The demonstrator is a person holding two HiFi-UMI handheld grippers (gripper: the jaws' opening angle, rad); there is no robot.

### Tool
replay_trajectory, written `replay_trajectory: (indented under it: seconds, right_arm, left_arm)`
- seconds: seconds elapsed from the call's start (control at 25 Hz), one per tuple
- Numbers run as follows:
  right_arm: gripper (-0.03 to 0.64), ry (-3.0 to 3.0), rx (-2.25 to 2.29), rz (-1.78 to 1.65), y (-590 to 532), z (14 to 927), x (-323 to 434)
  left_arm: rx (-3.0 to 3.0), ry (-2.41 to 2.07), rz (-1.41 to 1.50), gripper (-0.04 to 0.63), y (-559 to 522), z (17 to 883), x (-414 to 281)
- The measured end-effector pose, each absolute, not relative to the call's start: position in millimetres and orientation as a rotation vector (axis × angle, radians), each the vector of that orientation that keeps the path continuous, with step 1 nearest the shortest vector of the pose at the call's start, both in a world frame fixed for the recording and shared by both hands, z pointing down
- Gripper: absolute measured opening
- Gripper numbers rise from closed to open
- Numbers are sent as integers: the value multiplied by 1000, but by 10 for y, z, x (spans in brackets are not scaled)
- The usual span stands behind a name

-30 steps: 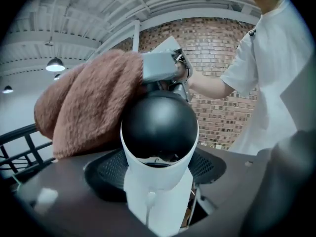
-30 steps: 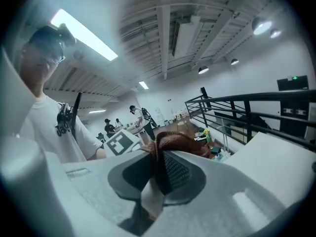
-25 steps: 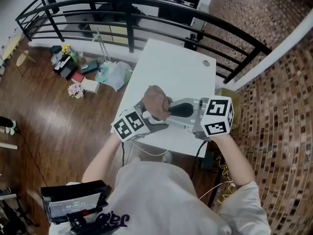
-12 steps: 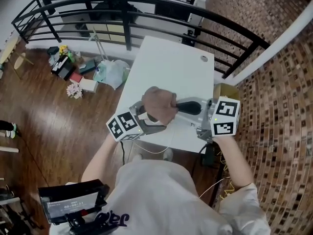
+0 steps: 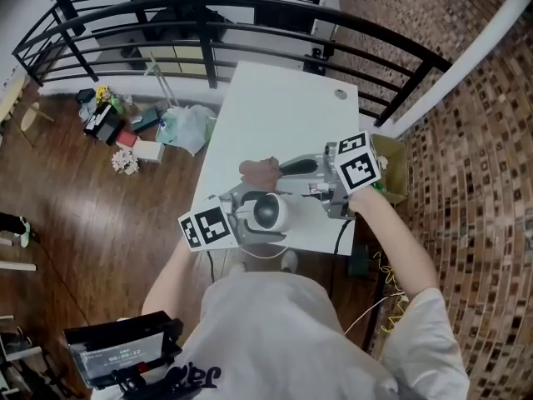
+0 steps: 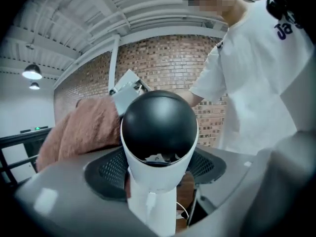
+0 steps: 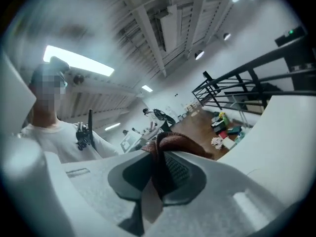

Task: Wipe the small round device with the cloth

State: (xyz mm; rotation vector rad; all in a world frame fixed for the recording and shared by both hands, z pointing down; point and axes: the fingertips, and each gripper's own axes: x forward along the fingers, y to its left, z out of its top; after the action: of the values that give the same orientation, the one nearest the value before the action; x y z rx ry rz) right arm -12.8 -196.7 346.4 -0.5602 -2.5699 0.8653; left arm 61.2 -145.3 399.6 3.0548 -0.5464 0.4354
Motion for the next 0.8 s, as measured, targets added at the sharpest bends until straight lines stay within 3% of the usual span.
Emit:
replay_trajectory:
  seconds: [0.2, 0.4, 0.6, 0.8]
  right_arm:
    - [35, -2621, -734, 968, -1788, 3037, 19]
    - [35, -2535, -813, 730, -1160, 3114, 87]
    - [35, -2519, -617, 457, -975, 3457, 69]
    - [35, -2751, -340, 552, -1757, 2968, 187]
  left_arm:
    - [2950, -675, 364, 391, -1582, 4017, 477]
    - [2831, -840, 231, 391, -1801, 3913, 341]
    - [2740, -891, 239, 391, -1912, 3958, 298]
    - [2838, -767, 143, 391, -1723, 3826, 296]
